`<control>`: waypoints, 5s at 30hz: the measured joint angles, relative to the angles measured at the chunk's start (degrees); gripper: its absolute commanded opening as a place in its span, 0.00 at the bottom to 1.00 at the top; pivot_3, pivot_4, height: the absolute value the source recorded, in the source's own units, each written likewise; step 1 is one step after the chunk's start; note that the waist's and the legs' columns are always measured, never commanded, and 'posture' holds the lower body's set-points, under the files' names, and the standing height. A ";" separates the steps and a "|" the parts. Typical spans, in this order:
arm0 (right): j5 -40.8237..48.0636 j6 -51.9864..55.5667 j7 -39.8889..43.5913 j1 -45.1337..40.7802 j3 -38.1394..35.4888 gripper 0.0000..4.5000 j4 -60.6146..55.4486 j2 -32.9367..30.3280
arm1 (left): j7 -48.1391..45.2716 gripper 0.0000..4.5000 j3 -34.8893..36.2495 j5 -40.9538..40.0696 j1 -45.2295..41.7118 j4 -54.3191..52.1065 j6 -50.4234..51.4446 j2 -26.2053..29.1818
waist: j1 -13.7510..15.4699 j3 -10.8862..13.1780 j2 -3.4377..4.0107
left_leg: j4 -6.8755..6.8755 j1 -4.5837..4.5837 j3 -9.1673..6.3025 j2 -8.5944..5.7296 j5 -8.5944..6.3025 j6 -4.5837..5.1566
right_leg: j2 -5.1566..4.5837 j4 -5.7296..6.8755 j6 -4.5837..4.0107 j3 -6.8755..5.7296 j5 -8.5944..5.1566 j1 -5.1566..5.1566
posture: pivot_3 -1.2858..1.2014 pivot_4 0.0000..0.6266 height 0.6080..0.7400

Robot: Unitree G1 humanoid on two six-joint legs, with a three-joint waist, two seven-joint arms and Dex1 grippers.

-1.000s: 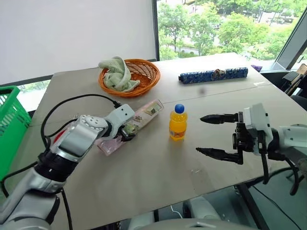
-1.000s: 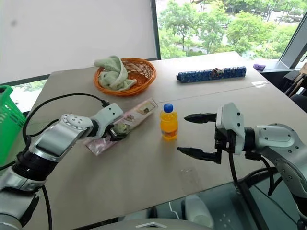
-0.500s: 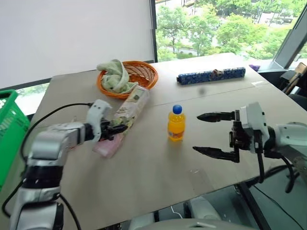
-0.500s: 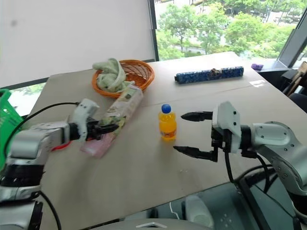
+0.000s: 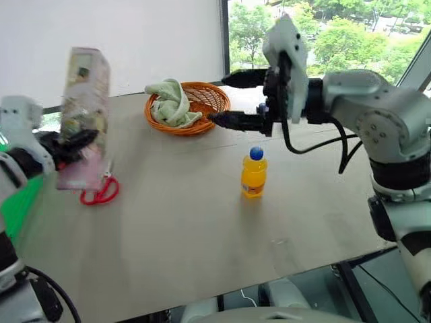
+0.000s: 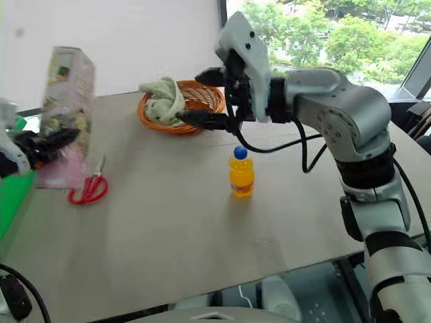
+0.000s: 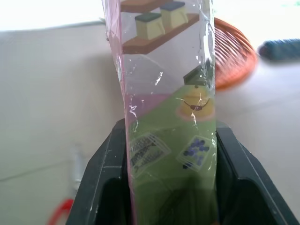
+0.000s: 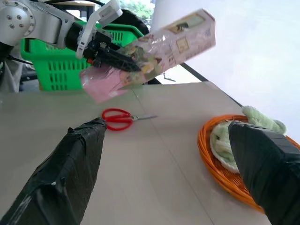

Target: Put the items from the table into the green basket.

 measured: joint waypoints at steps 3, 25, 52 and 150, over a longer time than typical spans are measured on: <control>-0.35 -1.32 3.15 -0.63 0.70 1.00 1.43 1.95 | 2.59 0.41 2.37 6.55 -0.16 10.73 -9.90 8.53 | 0.77 -0.02 -0.06 | -0.22 0.01 0.07 -0.02 -0.04 -0.07 | -0.07 0.01 -0.03 0.07 0.00 -0.13 | 0.57 0.00 1.00; -7.30 -6.85 6.30 -1.77 2.51 1.00 5.77 9.77 | -0.90 0.99 -15.43 23.01 -0.70 56.82 -53.10 18.39 | 5.43 -0.60 -0.97 | -0.29 -0.09 -0.20 -0.11 -0.16 -0.39 | -0.78 0.00 -0.17 -0.58 -0.07 -0.14 | 0.57 0.00 1.00; 6.64 5.48 4.94 39.44 -21.31 1.00 -26.86 -24.27 | -5.97 0.99 -46.95 -11.46 4.27 -22.26 -12.36 -18.59 | -0.83 -0.52 -0.11 | 0.42 0.24 1.43 0.32 -0.04 -0.10 | -0.57 -0.06 -0.15 -1.05 -0.54 0.70 | 0.44 0.00 1.00; -13.48 -16.75 4.23 21.72 0.24 1.00 -0.70 1.97 | 14.24 0.98 -13.73 -9.38 7.63 -19.36 -24.38 -19.07 | 7.35 -1.16 -1.02 | 0.62 -0.71 0.20 0.00 -0.42 -0.36 | -1.84 0.52 -0.02 -2.17 -0.37 -0.02 | 0.55 0.00 1.00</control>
